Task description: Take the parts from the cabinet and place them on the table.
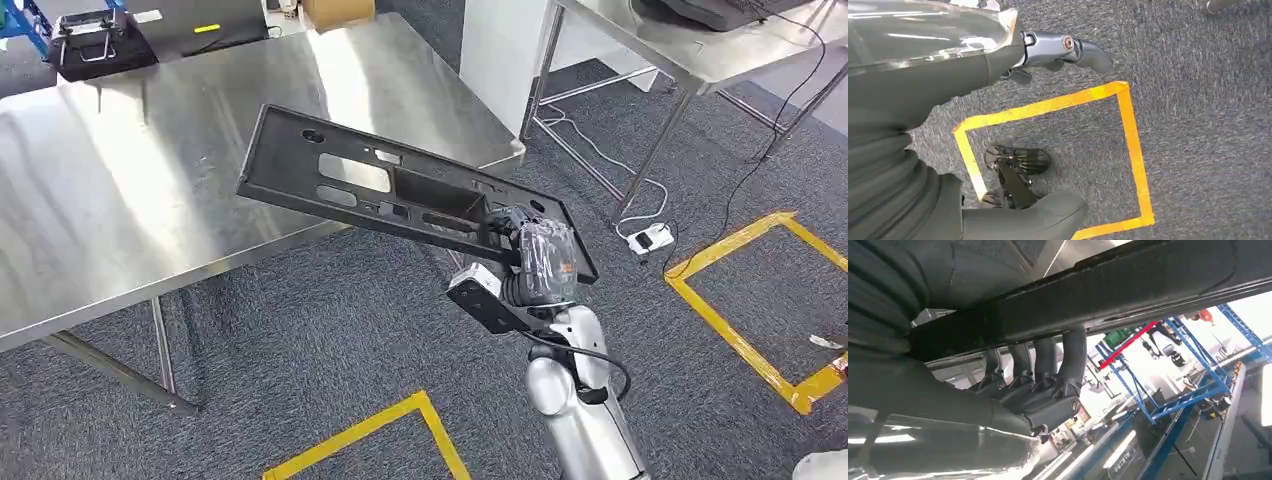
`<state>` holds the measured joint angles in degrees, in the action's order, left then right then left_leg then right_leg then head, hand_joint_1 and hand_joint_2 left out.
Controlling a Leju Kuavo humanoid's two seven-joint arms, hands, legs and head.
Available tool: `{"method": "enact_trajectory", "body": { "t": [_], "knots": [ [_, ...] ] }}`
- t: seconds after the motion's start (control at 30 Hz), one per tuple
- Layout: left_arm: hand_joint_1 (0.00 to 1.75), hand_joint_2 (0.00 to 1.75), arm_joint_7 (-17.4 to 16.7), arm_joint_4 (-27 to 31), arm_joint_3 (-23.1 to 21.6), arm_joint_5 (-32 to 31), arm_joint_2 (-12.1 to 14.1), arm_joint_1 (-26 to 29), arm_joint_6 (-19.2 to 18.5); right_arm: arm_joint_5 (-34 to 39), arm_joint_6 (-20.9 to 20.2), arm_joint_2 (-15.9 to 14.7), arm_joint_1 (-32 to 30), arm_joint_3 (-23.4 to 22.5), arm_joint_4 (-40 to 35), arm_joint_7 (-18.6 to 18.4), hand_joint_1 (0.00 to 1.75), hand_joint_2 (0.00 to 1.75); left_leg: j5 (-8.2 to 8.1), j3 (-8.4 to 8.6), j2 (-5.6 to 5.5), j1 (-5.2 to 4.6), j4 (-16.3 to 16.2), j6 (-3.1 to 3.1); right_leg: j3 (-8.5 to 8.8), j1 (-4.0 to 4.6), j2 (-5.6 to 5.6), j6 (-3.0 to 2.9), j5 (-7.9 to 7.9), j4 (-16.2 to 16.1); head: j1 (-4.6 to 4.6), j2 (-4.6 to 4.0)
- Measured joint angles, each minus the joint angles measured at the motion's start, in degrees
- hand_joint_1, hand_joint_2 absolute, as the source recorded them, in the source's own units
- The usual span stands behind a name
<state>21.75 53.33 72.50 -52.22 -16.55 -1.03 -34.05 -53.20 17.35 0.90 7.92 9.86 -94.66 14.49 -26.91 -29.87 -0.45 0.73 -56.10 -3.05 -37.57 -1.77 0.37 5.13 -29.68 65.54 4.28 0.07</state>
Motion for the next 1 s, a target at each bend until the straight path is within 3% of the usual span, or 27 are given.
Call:
{"method": "enact_trajectory", "body": {
  "t": [0.03,0.07,0.1,0.13,0.2,0.23,0.27,0.3,0.37,0.4,0.43,0.47,0.53,0.57,0.6,0.63,0.67,0.7,0.73,0.77,0.83,0.87,0.9,0.93,1.0],
  "knots": [
    [0.0,1.75,0.0,0.0,0.0,0.0,0.0,0.0,0.0,0.0,0.0,-0.1,0.1,0.0,0.2,0.0,1.75,1.75,-0.6,0.6,-0.01,0.36,-0.1,0.56,2.0,-0.47,-0.31,1.27,3.53,-5.6,0.02,0.0],
    [0.0,1.75,0.0,0.0,0.0,0.0,0.3,0.0,0.0,0.0,0.0,-0.2,0.3,0.0,0.6,0.0,1.75,1.75,-1.18,0.76,-0.01,0.11,-0.3,1.21,2.39,-0.47,-1.35,1.67,6.07,-7.8,0.15,0.0],
    [0.0,1.75,0.0,0.0,0.0,0.0,0.3,-0.1,0.0,0.0,0.0,-0.2,0.6,0.0,0.8,0.0,1.75,1.75,-1.66,0.93,0.03,-0.05,-0.2,1.7,2.36,0.2,-1.56,-0.47,4.51,-8.1,0.22,0.0],
    [0.0,1.75,0.0,0.0,0.0,0.0,0.3,-0.1,0.0,0.0,0.1,-0.1,0.6,0.0,0.9,0.0,1.75,1.75,-1.93,0.82,0.24,-0.19,-0.1,1.98,3.0,0.06,-1.33,-1.56,5.42,-8.0,-0.08,0.0],
    [0.0,1.75,0.0,-0.1,0.0,0.0,0.3,-0.1,0.0,-0.1,0.1,-0.2,0.8,-0.2,1.2,-0.2,1.75,1.75,-1.52,1.29,0.33,0.01,-0.4,2.52,3.07,-0.2,-0.88,-3.11,5.66,-7.9,-0.15,0.0],
    [0.0,1.75,0.0,-0.1,0.0,0.0,0.4,-0.1,0.0,-0.1,0.1,-0.1,0.8,-0.2,1.2,-0.2,1.75,1.75,-1.56,0.68,0.4,0.26,-1.5,2.63,3.57,-0.39,-0.77,-3.48,5.57,-8.2,-0.11,0.0],
    [0.0,1.75,0.0,-0.1,0.0,0.0,0.4,-0.1,0.0,-0.2,0.1,-0.1,1.0,-0.2,1.2,-0.2,1.75,1.75,-1.96,-0.98,0.38,0.35,-4.5,2.88,3.97,-0.35,-0.79,-3.84,5.33,-8.2,-0.13,0.0],
    [0.0,1.75,0.0,-0.1,0.0,0.0,0.4,-0.3,0.0,-0.4,0.1,-0.1,1.1,-0.2,1.2,-0.2,1.75,1.75,-3.1,-3.44,0.33,0.34,-8.6,3.22,4.15,-0.23,-0.74,-4.18,5.09,-8.3,-0.22,0.0],
    [0.0,1.75,0.0,-0.2,0.0,0.0,0.4,-0.3,0.0,-1.7,0.1,-0.1,1.0,-0.2,1.3,-0.7,1.75,1.75,-7.27,-8.82,0.33,0.37,-16.5,3.58,4.43,0.07,-0.67,-4.83,4.62,-8.3,-0.22,0.0],
    [0.0,1.75,0.0,-0.3,0.0,-0.1,0.4,-0.2,0.1,-2.5,0.1,-0.1,1.0,-0.2,1.5,-1.0,1.75,1.75,-8.15,-10.68,0.33,0.37,-18.4,3.54,4.59,0.22,-0.61,-5.09,4.4,-8.3,-0.22,0.0],
    [0.0,1.75,0.0,-0.4,0.0,-0.1,0.4,-0.2,0.1,-3.2,0.1,-0.1,1.0,-0.2,1.6,-1.2,1.75,1.75,-7.15,-11.29,0.34,0.37,-17.7,3.36,4.81,0.4,-0.51,-5.11,4.15,-8.3,-0.24,0.0],
    [0.0,1.75,0.0,-0.5,0.0,-0.1,0.4,-0.2,0.2,-4.0,0.1,-0.1,1.0,-0.2,1.7,-1.5,1.75,1.75,-4.9,-10.62,0.33,0.35,-15.1,3.04,5.12,0.54,-0.42,-5.17,3.98,-8.3,-0.22,0.0],
    [0.0,1.75,0.0,-0.5,0.0,-0.1,0.5,-0.2,0.2,-6.4,0.1,-0.1,1.5,-0.2,2.1,-2.5,1.75,1.75,1.06,-6.42,0.34,0.01,-5.3,1.9,5.85,0.82,-0.35,-5.01,3.52,-8.4,-0.2,0.0],
    [0.0,1.75,0.0,-0.5,0.0,-0.1,0.8,-0.2,0.4,-8.2,0.0,-0.1,2.0,-0.2,2.4,-3.2,1.75,1.75,2.66,-4.6,0.56,-0.4,-1.3,0.9,6.14,0.73,-0.33,-4.99,3.38,-8.4,-0.2,0.0],
    [0.0,1.75,0.0,-0.6,-0.1,-0.2,0.9,-0.4,0.5,-9.8,0.0,-0.2,2.9,-0.2,2.9,-3.8,1.75,1.75,0.26,-4.81,0.58,-0.8,-1.6,0.82,6.23,1.12,-0.1,-4.48,3.11,-8.6,-0.09,0.0],
    [0.0,1.75,0.1,-0.7,-0.1,-0.1,1.0,-0.5,0.7,-10.8,0.0,-0.2,3.8,-0.3,3.4,-4.4,1.75,1.75,-0.16,-4.72,0.43,-1.02,-1.3,0.71,6.2,0.74,-0.03,-3.99,2.91,-8.9,-0.17,0.0],
    [0.0,1.75,0.1,-0.7,-0.2,-0.1,1.2,-0.6,0.9,-11.7,0.0,-0.3,4.5,-0.4,3.8,-4.9,1.75,1.75,0.1,-4.44,0.33,-1.15,-0.3,0.33,6.62,0.76,-0.05,-3.22,4.21,-7.9,-0.22,0.0],
    [0.0,1.75,0.1,-1.0,-0.2,-0.1,1.3,-0.6,1.1,-12.4,0.0,-0.4,5.2,-0.6,4.4,-5.2,1.75,1.75,0.46,-3.68,0.31,-1.28,0.2,-0.27,6.69,0.98,0.01,-2.15,4.81,-7.7,-0.13,0.0],
    [0.0,1.75,0.1,-1.2,-0.2,-0.1,1.4,-0.6,1.2,-13.0,0.0,-0.7,6.1,-0.8,5.1,-5.7,1.75,1.75,2.09,-2.04,0.24,-0.86,1.0,-1.02,6.23,1.18,-0.03,-2.37,3.94,-7.4,-0.17,0.0],
    [0.0,1.75,0.2,-1.5,-0.3,-0.1,1.5,-0.7,1.4,-13.6,0.0,-1.2,7.3,-1.1,6.2,-6.3,1.75,1.75,2.27,-1.53,0.53,-0.89,1.0,-1.11,6.19,1.05,-0.13,-3.03,2.5,-5.8,-0.04,0.0],
    [0.0,1.75,0.2,-2.0,-0.5,-0.1,1.8,-1.1,1.8,-13.9,0.2,-2.0,8.9,-1.4,8.0,-6.7,1.75,1.75,2.23,-1.47,0.45,-0.9,1.0,-1.29,2.25,0.82,-0.14,-3.18,-0.09,1.1,0.04,0.0],
    [0.0,1.75,0.2,-2.4,-0.7,-0.1,1.9,-1.2,1.9,-13.9,0.2,-2.5,9.2,-1.5,8.9,-6.8,1.75,1.75,2.01,-1.46,0.27,-0.9,0.9,-1.23,-0.89,0.82,-0.12,-2.96,-2.01,6.0,0.02,0.0],
    [0.0,1.75,0.2,-2.7,-0.7,-0.1,1.9,-1.1,1.9,-13.9,0.2,-2.8,9.3,-1.6,9.6,-6.8,1.75,1.75,1.79,-1.32,0.2,-0.9,0.9,-1.12,-2.6,0.85,-0.13,-2.55,-2.7,8.3,0.02,0.0],
    [0.0,1.75,0.2,-3.0,-0.7,-0.1,1.9,-1.1,1.9,-13.9,0.3,-3.1,9.3,-1.7,10.2,-6.8,1.75,1.75,1.5,-1.06,0.06,-0.89,0.9,-0.98,-3.16,0.79,-0.14,-2.05,-2.26,7.8,0.0,0.0],
    [0.0,1.75,0.2,-3.5,-0.9,-0.1,2.0,-1.1,2.0,-14.0,0.3,-3.5,9.5,-1.9,10.8,-6.8,1.75,1.75,0.68,-0.09,-0.12,-0.75,0.7,-0.47,-0.24,0.53,-0.22,-0.39,2.09,-0.7,0.02,0.0]
  ]
}}
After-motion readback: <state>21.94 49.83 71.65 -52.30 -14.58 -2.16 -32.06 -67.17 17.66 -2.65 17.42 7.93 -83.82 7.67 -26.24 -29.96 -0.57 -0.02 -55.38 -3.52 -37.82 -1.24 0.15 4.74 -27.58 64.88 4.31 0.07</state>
